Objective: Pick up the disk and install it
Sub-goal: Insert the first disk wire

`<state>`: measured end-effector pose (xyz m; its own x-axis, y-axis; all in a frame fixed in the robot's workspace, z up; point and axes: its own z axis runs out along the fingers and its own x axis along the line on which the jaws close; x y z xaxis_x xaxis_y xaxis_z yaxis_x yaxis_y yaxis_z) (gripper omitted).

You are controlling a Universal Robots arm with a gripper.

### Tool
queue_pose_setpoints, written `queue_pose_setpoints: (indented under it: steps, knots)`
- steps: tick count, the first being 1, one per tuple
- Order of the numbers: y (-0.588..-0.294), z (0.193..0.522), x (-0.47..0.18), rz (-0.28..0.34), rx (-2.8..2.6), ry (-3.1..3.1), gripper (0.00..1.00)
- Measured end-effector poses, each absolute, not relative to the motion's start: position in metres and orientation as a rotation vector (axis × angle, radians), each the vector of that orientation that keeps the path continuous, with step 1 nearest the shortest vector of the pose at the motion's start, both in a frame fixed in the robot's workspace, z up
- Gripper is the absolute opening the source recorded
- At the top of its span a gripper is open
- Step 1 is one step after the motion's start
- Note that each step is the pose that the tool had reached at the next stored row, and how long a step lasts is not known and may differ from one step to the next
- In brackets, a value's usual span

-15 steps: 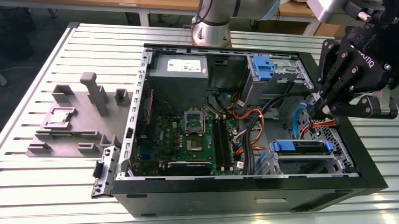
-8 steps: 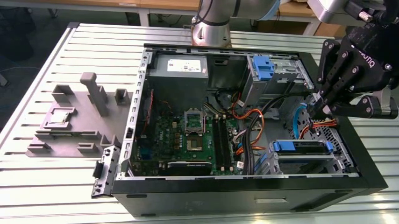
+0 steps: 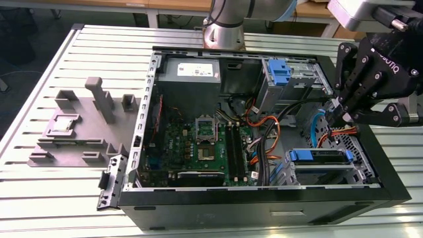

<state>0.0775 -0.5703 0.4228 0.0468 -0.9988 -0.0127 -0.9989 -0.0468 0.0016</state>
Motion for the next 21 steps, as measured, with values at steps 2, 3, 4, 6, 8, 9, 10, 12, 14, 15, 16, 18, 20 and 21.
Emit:
queue_pose_setpoints:
  steps: [2,3,4,6,8,9,10,12,14,15,16,18,20,21]
  knots:
    - [-0.5703,0.4226,0.0775,0.016,-2.307,2.121,0.1]
    - [-0.5703,0.4224,0.0775,0.017,-2.326,2.101,0.1]
    - [-0.5703,0.4221,0.0775,0.017,-2.363,2.059,0.1]
    - [-0.5703,0.4221,0.0775,0.017,-2.389,2.03,0.1]
    - [-0.5703,0.422,0.0775,0.017,-2.389,2.029,0.1]
    - [-0.5703,0.422,0.0775,0.017,-2.389,2.029,0.1]
    - [-0.5703,0.422,0.0775,0.017,-2.389,2.029,0.1]
    - [-0.5703,0.422,0.0775,0.017,-2.389,2.029,0.1]
    - [-0.5703,0.422,0.0775,0.017,-2.389,2.029,0.1]
    - [-0.5703,0.422,0.0775,0.017,-2.389,2.029,0.1]
    - [-0.5703,0.422,0.0775,0.017,-2.389,2.029,0.1]
    - [-0.5703,0.422,0.0775,0.017,-2.389,2.029,0.1]
    - [-0.5703,0.422,0.0775,0.017,-2.39,2.028,0.1]
    - [-0.5703,0.422,0.0775,0.017,-2.395,2.022,0.1]
